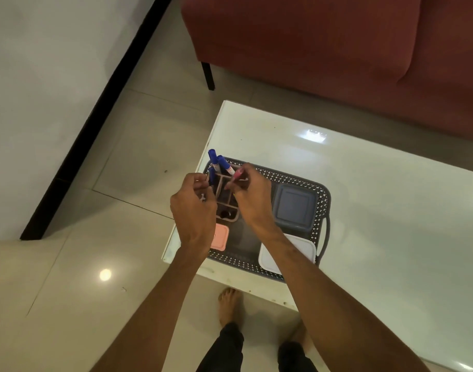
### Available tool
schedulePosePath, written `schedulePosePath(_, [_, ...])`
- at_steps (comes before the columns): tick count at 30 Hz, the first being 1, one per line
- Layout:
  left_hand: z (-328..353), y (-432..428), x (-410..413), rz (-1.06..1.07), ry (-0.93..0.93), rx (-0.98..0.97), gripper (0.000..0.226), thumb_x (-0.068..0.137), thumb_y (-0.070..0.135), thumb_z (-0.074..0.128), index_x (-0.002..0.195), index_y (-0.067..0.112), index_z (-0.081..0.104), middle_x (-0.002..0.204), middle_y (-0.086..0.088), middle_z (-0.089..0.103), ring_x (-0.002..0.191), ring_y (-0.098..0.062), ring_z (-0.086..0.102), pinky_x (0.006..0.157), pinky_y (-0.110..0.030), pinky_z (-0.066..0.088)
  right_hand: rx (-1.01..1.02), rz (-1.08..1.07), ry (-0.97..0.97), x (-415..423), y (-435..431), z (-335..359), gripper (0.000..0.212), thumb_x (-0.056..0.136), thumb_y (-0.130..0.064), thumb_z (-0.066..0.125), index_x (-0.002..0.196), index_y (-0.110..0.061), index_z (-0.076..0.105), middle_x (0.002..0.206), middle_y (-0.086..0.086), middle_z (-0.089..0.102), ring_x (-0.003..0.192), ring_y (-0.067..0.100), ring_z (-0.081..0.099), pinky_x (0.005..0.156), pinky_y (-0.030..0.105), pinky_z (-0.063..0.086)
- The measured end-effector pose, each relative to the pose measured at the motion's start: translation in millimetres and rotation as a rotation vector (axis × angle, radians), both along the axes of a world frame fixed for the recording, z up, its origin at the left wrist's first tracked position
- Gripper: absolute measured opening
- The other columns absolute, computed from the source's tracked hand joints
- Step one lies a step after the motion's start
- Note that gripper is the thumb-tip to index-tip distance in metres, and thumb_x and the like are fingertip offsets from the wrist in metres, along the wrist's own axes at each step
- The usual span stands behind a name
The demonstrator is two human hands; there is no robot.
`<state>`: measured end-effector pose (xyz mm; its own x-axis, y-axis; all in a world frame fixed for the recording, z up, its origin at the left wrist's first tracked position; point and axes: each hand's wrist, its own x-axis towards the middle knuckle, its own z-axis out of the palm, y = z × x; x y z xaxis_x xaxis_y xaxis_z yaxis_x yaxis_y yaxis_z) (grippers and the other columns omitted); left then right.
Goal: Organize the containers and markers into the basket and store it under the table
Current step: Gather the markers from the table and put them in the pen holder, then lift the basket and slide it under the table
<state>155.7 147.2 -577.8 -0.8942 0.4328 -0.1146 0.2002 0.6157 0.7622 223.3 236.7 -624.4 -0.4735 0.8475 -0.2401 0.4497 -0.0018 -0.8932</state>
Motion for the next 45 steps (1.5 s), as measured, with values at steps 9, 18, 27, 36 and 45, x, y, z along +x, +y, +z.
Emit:
schedulePosePath(9, [-11,-7,-16,-0.016,-0.001,0.005,0.024,0.09,0.009,0.071,0.113,0.011,0.066,0.102,-0.003,0.075,0.084,-0.012,0.07,0.079,-0.019,0.056,0.248,0.152,-0.252,-14,-14,-31,0.029,0.088,-0.006,0.069,0.115,-0.014,0.063,0.097,0.001,0.069,0.085,0.016,0.067,0.077,0.034,0.061])
schedulePosePath(18, [-14,-6,-14,-0.074,-0.017,0.01,0.025,0.091,0.011,0.069,0.116,0.011,0.065,0.105,-0.001,0.073,0.085,-0.009,0.067,0.084,-0.024,0.056,0.216,0.074,-0.215,12,-12,-23,0.037,0.085,-0.014,0.075,0.12,-0.019,0.062,0.119,0.002,0.065,0.115,0.016,0.056,0.099,0.026,0.045])
schedulePosePath(27, [8,-18,-3,-0.27,0.005,0.048,0.023,0.094,0.016,0.066,0.117,0.012,0.067,0.109,0.007,0.07,0.094,-0.004,0.062,0.082,-0.007,0.045,0.206,-0.106,-0.166,98,-11,14,0.049,0.089,-0.019,0.072,0.135,-0.011,0.057,0.141,0.007,0.053,0.133,0.02,0.045,0.112,0.016,0.028])
schedulePosePath(36, [-34,-44,-56,-0.203,-0.055,-0.004,0.037,0.104,0.031,0.048,0.132,0.008,0.059,0.13,-0.009,0.065,0.119,-0.022,0.06,0.098,-0.034,0.049,0.051,-0.603,-0.296,183,-18,-25,0.051,0.101,-0.036,0.049,0.146,-0.014,0.043,0.15,0.008,0.043,0.14,0.025,0.036,0.115,0.047,0.034])
schedulePosePath(45, [-113,-49,-69,-0.363,-0.562,0.041,0.061,0.102,0.059,0.025,0.148,0.023,0.042,0.145,-0.008,0.054,0.132,-0.022,0.053,0.108,-0.042,0.046,-0.331,-0.583,-0.115,197,-22,-95,0.068,0.086,-0.084,0.031,0.125,-0.035,0.057,0.132,0.001,0.058,0.13,0.027,0.051,0.111,0.057,0.04])
